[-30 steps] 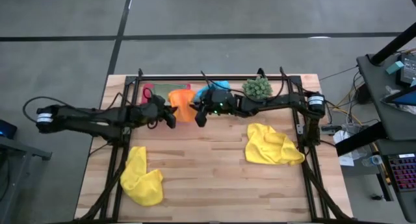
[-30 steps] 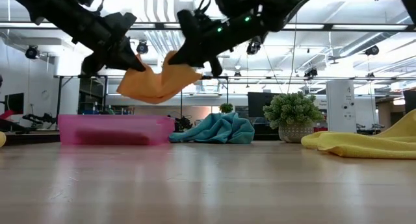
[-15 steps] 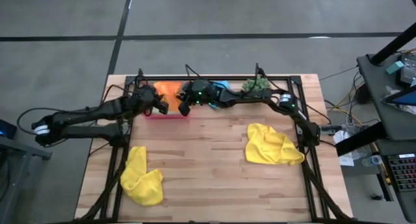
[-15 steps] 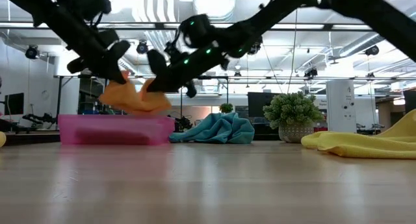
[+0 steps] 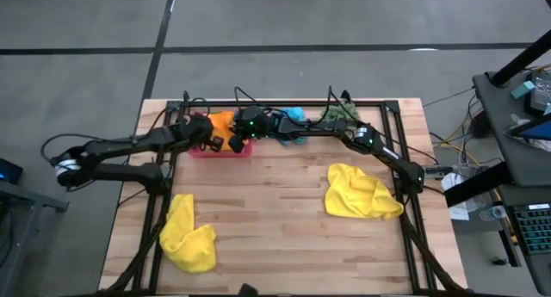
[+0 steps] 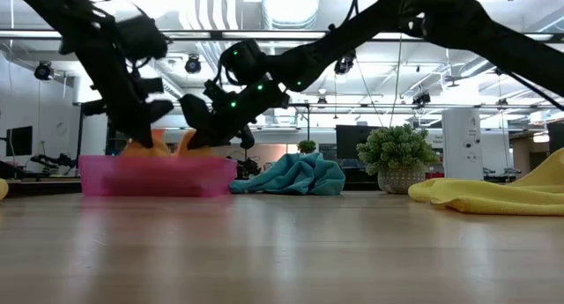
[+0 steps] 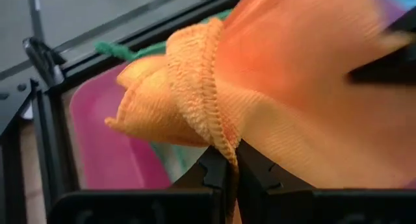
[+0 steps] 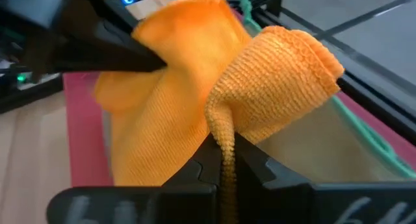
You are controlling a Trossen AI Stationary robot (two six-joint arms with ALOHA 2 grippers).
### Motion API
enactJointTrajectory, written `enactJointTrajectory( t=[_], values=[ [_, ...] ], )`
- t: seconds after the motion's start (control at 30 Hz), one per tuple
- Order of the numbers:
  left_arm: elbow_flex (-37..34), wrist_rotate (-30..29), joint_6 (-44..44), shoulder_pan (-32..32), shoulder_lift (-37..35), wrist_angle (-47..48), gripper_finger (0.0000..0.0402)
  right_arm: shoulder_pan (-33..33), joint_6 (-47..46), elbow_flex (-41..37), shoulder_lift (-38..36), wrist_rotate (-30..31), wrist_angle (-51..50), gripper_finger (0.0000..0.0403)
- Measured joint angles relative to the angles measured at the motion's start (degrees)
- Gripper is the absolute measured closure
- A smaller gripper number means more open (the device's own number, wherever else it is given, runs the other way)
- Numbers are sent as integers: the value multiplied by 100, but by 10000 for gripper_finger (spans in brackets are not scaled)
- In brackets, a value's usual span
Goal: Fold microfiber towels
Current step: Put the orange towel into the bin
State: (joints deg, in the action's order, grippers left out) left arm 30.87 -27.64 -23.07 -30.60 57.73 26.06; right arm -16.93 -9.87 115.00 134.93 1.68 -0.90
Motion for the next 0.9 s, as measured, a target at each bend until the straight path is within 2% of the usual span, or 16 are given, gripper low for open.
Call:
enactJointTrajectory(
  t=[0.13,0.43,0.67,0.9],
  values=[
    [0,-17,285,-162,321,-67,401,2,64,-34,-17,287,-68,391],
    [48,-37,449,-413,708,-163,390,2,77,-50,-24,294,-329,386],
    [125,-35,547,-445,745,-155,322,2,99,11,-42,306,-448,320],
    [343,-131,620,-458,561,88,243,-21,361,172,-79,782,-1075,254]
  ],
)
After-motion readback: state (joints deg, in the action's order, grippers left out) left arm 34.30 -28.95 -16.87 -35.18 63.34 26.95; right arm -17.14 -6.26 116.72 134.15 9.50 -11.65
